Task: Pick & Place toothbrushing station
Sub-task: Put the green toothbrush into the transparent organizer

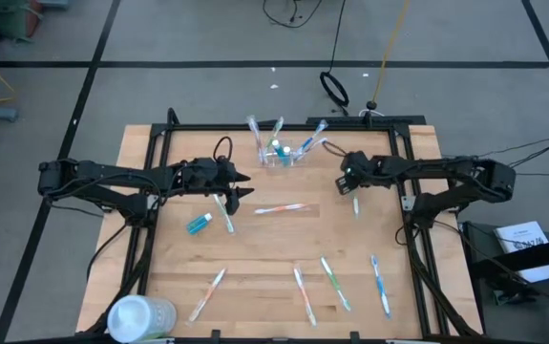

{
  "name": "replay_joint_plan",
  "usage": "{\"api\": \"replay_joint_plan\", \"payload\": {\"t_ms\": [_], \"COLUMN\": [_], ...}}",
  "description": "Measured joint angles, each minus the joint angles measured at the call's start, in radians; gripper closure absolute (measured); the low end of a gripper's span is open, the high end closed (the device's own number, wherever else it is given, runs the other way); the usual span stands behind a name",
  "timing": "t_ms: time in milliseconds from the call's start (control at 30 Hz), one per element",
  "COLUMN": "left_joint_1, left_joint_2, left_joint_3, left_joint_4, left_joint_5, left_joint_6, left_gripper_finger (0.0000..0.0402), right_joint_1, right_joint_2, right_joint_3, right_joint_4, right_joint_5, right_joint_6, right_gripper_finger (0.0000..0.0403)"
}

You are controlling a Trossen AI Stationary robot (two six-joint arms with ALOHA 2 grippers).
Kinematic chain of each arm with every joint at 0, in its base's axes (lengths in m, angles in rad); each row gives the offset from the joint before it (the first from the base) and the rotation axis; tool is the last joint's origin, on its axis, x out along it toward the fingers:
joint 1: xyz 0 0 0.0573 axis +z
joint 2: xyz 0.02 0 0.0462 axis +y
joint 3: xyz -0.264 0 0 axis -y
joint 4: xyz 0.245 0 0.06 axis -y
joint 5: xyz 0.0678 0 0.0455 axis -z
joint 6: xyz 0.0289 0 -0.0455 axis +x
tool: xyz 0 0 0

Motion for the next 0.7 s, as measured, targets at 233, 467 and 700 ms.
{"api": "replay_joint_plan", "payload": {"t_ms": [233, 467, 700], "left_joint_1": [0.0, 0.0, 0.0], "left_joint_2": [0.0, 0.0, 0.0], "left_joint_3": [0.0, 0.0, 0.0], "left_joint_4": [0.001, 0.002, 0.002], "left_joint_5": [0.0, 0.0, 0.0], "left_joint_6": [0.003, 0.002, 0.002], "left_gripper_finger": [0.0199, 0.0199, 0.0199], "right_joint_1": [-0.045, -0.014, 0.052], "right_joint_2": [0.0, -0.002, -0.004], "right_joint_3": [-0.065, -0.083, -0.087], "right_joint_4": [0.096, 0.106, 0.296], "right_joint_5": [-0.053, -0.049, -0.171], "right_joint_6": [-0.115, -0.152, -0.196], "right_gripper_finger": [0.0243, 0.0311, 0.0393]}}
